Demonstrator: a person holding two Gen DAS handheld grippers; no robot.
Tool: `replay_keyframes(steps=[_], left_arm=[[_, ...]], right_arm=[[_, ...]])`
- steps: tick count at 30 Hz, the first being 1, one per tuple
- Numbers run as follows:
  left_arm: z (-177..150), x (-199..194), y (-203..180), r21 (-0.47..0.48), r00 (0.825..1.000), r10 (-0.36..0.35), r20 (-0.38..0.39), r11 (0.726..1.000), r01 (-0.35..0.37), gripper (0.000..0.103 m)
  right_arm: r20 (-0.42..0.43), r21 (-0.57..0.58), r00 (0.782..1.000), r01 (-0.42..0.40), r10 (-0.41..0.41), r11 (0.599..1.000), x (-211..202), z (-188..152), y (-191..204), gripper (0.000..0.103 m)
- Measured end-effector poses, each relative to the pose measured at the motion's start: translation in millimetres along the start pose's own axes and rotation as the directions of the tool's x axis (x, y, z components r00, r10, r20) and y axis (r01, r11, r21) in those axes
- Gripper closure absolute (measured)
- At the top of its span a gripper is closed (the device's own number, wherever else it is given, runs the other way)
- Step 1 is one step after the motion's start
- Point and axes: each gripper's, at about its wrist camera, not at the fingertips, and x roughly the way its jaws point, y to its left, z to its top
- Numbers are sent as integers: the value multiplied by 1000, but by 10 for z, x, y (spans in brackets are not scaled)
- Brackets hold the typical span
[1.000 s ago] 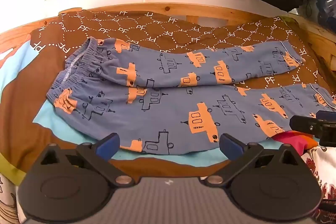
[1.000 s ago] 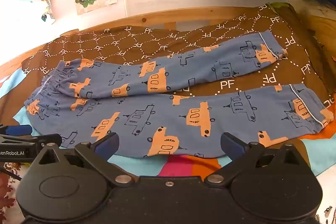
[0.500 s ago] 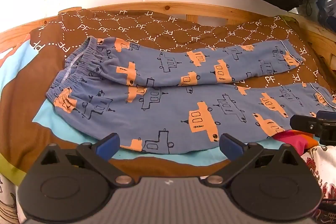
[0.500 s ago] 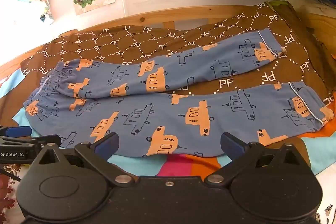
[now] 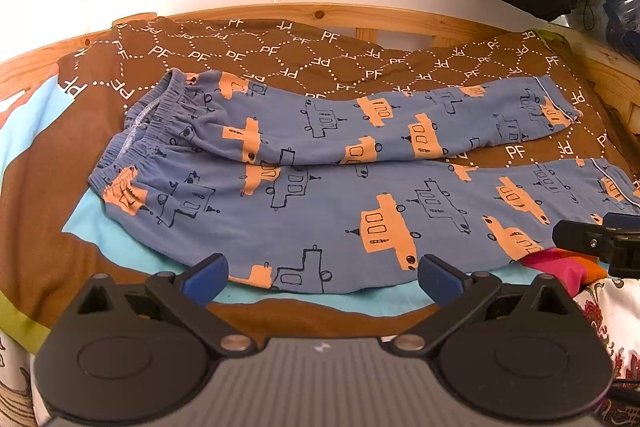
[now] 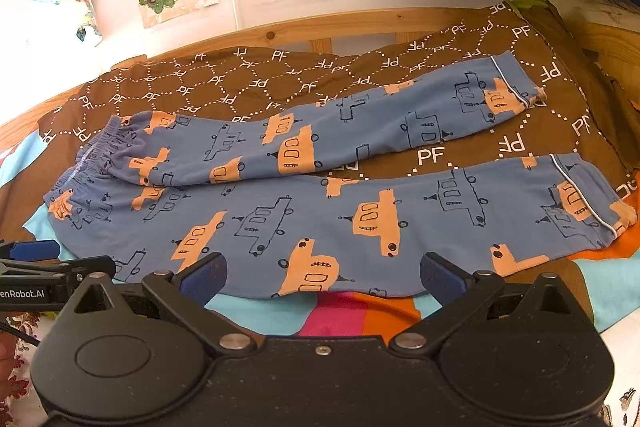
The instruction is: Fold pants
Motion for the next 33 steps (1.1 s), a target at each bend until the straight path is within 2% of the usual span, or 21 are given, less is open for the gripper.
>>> replay_keyframes(steps=[33], left_arm=[[9, 0, 21, 3, 1000, 1, 0, 1000, -1, 0]], right_arm=[[-4, 4, 1000, -1, 1, 1000, 31, -22, -11, 1]])
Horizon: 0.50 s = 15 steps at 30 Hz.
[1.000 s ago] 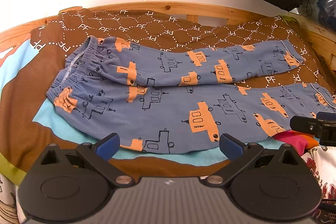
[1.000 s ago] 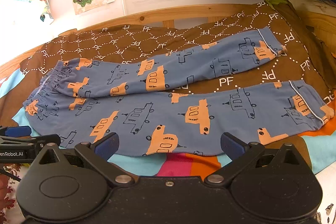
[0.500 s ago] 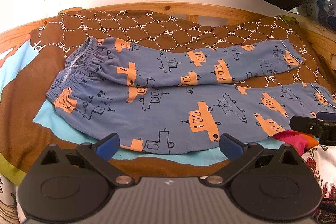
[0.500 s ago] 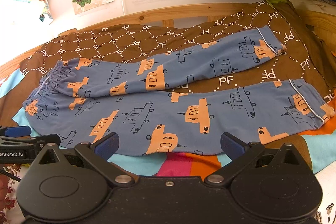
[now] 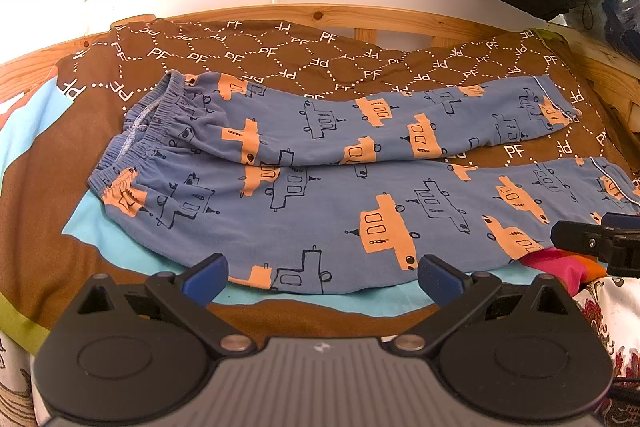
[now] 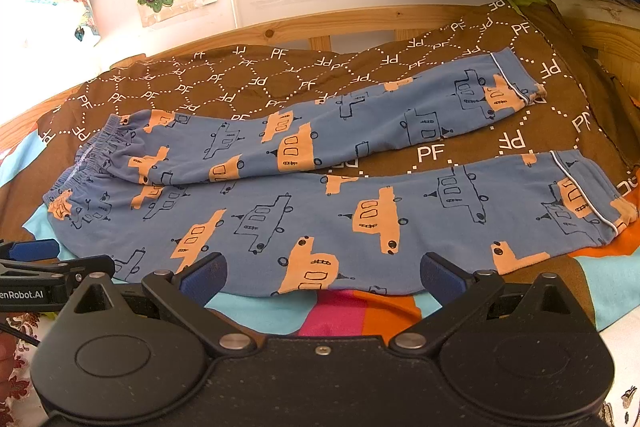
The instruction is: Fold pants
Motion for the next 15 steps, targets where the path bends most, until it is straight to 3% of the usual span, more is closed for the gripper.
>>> replay_keyframes(steps=[15], left_arm=[[-4, 5, -3, -1, 1000, 4, -5, 1000, -4, 0]], right_arm=[[-4, 4, 1000, 4, -4, 1000, 10, -15, -17, 1]])
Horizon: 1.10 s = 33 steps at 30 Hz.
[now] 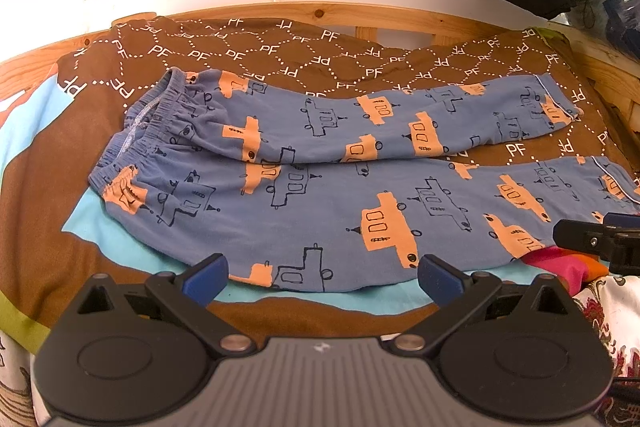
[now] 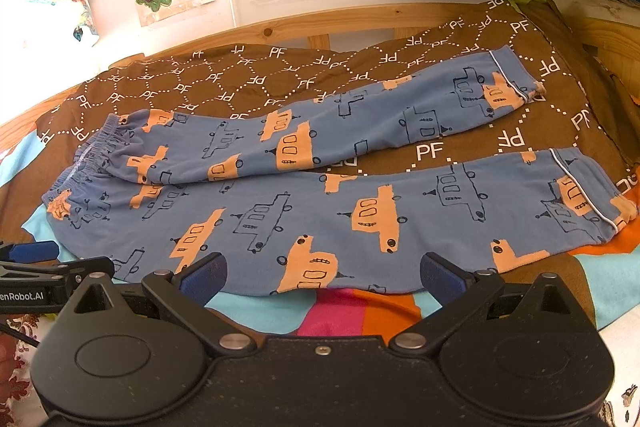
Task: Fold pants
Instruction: 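Move both tools to the pant leg hems and close on them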
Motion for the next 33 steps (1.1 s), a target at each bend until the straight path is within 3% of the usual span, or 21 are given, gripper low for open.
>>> replay_keyframes(steps=[8, 14, 20, 24, 26, 29, 33], left_arm=[[18, 44, 32, -10, 1000, 17, -7, 1000, -17, 0], [300, 166, 97, 6, 1000, 0, -16, 1000, 0, 0], [952, 363, 317, 83, 1000, 14, -7, 996, -13, 0], [1480, 577, 511, 132, 998, 66, 16, 989, -68, 0], [1719, 759, 572, 182, 995, 97, 13, 978, -98, 0], [2005, 1136, 607, 276, 992, 119, -32, 955, -105, 0], [2154, 1573, 650, 346, 992, 121, -45, 933, -98, 0]], right_arm=[[-3, 28, 1000, 6, -6, 1000, 4, 56, -3, 1], [30, 57, 998, -48, 46, 997, 79, 278, -151, 1], [34, -92, 995, -92, 96, 992, 326, 754, -281, 1], [-28, -270, 986, -165, 164, 948, 579, 1105, -294, 1], [-85, -328, 979, -204, 186, 923, 763, 1278, -299, 1], [-91, -368, 982, -189, 167, 910, 1053, 1520, -326, 1], [-150, -408, 972, -226, 180, 884, 1563, 1882, -344, 1]])
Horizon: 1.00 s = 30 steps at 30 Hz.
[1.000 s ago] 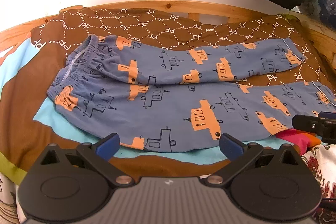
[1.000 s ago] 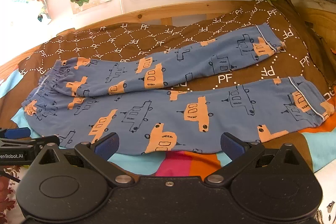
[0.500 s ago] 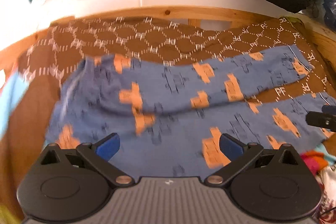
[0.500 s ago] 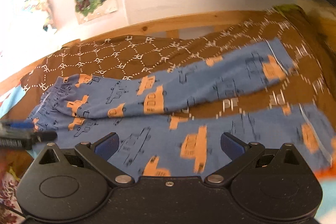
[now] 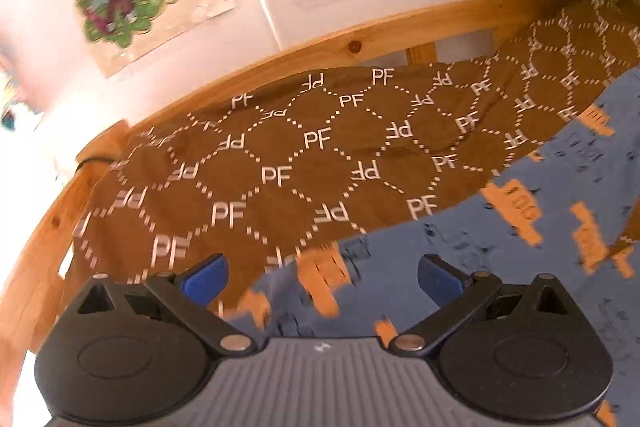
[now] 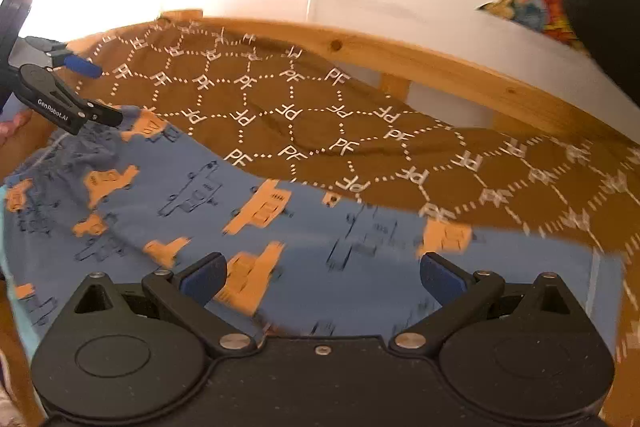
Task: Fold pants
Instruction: 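Move both tools to the pant leg hems and close on them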
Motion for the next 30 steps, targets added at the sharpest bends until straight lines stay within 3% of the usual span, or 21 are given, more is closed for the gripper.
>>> replay_keyframes(steps=[3, 6, 8, 11, 14, 16, 18, 20, 23, 27, 30], left_arm=[[25, 254, 32, 54, 999, -49, -11, 997, 50, 0], [35, 492, 3, 155, 996, -85, -31, 984, 89, 1], [35, 637, 11, 189, 994, -95, -51, 977, 103, 6], [39, 835, 114, 149, 988, -120, -101, 980, 134, 17], [40, 958, 230, 101, 980, -148, -133, 982, 162, 32], [27, 999, 243, 124, 976, -157, -152, 976, 177, 61], [13, 995, 229, 158, 975, -146, -168, 972, 173, 84], [6, 966, 219, 155, 971, -164, -174, 969, 192, 99], [23, 902, 173, 148, 980, -136, -148, 976, 157, 103], [170, 741, 253, 85, 996, -63, -66, 994, 68, 103], [319, 659, 401, -1, 1000, 1, -3, 1000, -1, 103]], right_arm=[[-82, -74, 991, -109, 102, 991, 410, 302, -166, 1], [-109, -161, 987, -132, 115, 978, 755, 519, -272, 3], [-133, -172, 982, -155, 133, 973, 988, 661, -328, 13], [-184, -184, 961, -238, 205, 954, 1256, 795, -340, 27], [-245, -230, 939, -298, 241, 926, 1435, 829, -290, 44], [-292, -253, 925, -320, 244, 913, 1529, 806, -262, 50], [-331, -267, 912, -337, 243, 903, 1583, 759, -248, 60], [-332, -251, 906, -353, 263, 901, 1583, 718, -250, 77], [-307, -283, 923, -321, 232, 904, 1515, 696, -168, 101], [-200, -354, 973, -182, 116, 917, 1384, 854, -66, 103], [-94, -371, 995, -70, 37, 926, 1318, 1063, -32, 103]])
